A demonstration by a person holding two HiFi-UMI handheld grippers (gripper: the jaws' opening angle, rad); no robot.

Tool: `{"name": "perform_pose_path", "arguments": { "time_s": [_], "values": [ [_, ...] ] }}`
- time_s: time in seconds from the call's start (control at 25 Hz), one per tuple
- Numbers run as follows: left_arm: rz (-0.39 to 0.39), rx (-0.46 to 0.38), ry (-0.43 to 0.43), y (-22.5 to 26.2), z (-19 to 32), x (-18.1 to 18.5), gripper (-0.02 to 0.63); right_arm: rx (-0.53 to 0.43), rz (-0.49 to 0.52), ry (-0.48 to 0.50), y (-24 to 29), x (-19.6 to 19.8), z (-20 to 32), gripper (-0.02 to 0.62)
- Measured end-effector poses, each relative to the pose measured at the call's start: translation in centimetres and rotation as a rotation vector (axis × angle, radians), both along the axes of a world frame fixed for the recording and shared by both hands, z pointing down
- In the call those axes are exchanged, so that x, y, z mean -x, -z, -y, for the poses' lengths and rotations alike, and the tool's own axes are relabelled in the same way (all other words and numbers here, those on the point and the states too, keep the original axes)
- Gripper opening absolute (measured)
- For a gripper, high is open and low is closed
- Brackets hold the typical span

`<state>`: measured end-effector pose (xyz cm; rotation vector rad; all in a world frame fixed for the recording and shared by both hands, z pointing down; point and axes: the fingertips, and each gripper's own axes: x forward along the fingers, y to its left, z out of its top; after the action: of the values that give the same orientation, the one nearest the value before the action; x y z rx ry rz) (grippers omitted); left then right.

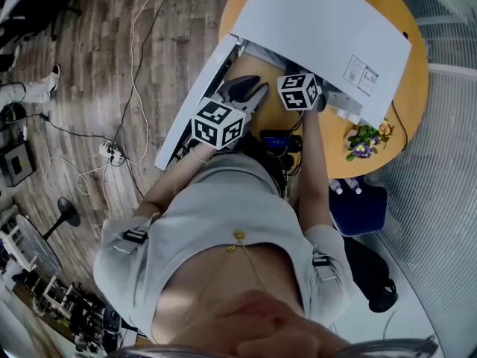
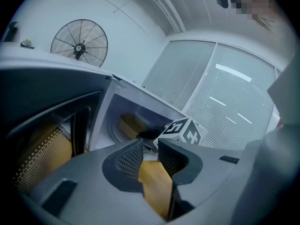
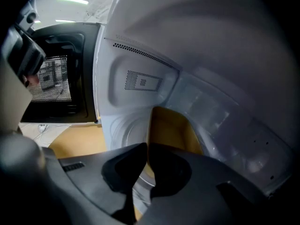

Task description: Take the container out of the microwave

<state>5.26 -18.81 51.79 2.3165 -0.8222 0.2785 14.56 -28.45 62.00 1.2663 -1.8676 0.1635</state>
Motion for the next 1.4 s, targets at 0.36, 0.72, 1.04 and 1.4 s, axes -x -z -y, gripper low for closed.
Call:
{"name": "perform_pose_path", "arguments": {
  "time_s": [0.36,0.72,1.04,1.4],
  "values": [
    [-0.001,-0.001,-0.007,0.07,-0.06,-0.17,0.103,0.003,0.022,-0.009,0.01,-0.15,-0.41,0.032],
    [0.002,-0.007,-0.007,0.08,-0.22,0.0,0.103,0.0,0.021,-0.014,-0.09,-0.23,-0.65,0.032],
    [0.002,-0.011,-0.007,0.21,-0.35,-0.09,0.103,0.004,0.016,-0.011,-0.12,-0.34,-0.77,0.032],
    [0.0,-0.009,0.002,0.23,-0.47,-0.03,0.103,-0.002,0.013,-0.006,-0.12,-0.37,-0.77,0.032]
  ]
}}
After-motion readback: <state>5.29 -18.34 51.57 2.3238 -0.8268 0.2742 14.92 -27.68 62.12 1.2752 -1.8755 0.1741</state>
